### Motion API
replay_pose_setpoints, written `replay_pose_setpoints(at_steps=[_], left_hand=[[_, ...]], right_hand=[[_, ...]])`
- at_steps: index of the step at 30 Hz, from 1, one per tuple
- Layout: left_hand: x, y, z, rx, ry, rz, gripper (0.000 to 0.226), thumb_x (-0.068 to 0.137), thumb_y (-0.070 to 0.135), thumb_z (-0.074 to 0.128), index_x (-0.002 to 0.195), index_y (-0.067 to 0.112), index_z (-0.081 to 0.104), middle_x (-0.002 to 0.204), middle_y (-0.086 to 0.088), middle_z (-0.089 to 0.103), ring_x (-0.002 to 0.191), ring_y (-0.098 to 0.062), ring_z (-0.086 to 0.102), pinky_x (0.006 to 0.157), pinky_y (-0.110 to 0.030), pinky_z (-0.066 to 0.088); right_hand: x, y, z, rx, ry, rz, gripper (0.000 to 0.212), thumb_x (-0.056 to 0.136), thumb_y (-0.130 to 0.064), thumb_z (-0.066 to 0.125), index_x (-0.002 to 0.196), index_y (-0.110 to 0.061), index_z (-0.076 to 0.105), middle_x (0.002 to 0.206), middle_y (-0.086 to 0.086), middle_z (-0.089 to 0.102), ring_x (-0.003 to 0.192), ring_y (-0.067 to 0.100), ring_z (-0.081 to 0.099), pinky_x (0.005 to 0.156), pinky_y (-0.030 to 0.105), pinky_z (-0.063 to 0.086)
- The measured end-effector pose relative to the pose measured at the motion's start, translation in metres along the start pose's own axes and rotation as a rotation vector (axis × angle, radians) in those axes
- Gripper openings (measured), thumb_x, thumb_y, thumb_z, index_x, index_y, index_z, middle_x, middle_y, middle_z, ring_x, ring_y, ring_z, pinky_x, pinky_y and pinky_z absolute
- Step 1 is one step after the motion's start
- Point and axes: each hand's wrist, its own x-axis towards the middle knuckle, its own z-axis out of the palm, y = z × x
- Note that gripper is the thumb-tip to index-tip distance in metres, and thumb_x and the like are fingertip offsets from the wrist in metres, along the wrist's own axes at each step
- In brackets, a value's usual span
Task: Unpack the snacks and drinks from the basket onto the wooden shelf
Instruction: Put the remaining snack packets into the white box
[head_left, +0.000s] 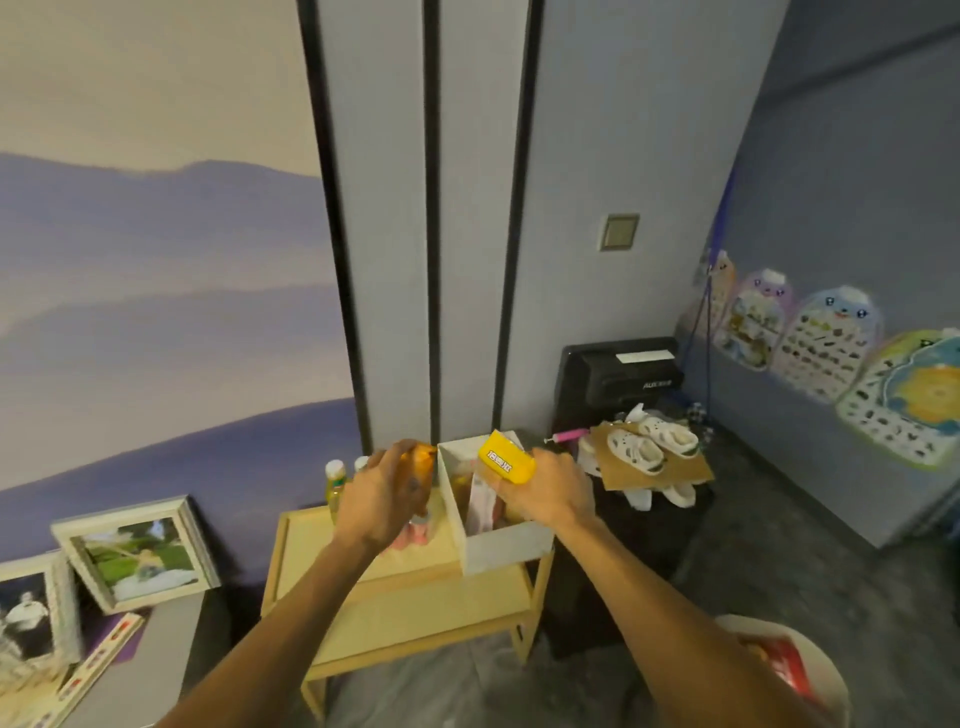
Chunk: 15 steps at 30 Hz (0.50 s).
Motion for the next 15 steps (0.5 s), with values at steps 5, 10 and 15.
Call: replay_pose_setpoints(at_steps=[5,10,15], left_hand=[[0.029,0.015,0.052,-0.003,-0.090,0.020,0.052,0.101,0.042,0.068,0.146,0.038,0.044,0.139,-0.006,0.064,0.107,-0.030,0.072,0.086,-0.044,0.062],[0.080,0.010,0.097,-0.008,-0.172,0.012,0.052,0.100,0.048,0.068,0.145,0.043,0.042,0.138,-0.005,0.065,0.110,-0.030,0.071,0.088,-0.042,0.061],[0.137,-0.009,0.145,0.023,-0.252,-0.008,0.061,0.098,0.048,0.072,0.151,0.038,0.044,0.145,-0.005,0.061,0.118,-0.033,0.070,0.094,-0.044,0.059]], right_hand=[[0.016,0.047,0.006,-0.026,-0.094,0.094,0.073,0.077,-0.095,0.053,0.087,-0.025,0.069,0.075,-0.012,0.068,0.066,0.006,0.066,0.056,0.023,0.051],[0.050,0.074,0.030,-0.020,-0.119,0.170,0.072,0.077,-0.095,0.049,0.084,-0.026,0.066,0.071,-0.014,0.063,0.064,0.007,0.065,0.057,0.020,0.047],[0.100,0.089,0.075,-0.105,-0.108,0.200,0.082,0.073,-0.103,0.038,0.075,-0.024,0.063,0.065,-0.013,0.062,0.059,0.004,0.062,0.056,0.019,0.043]])
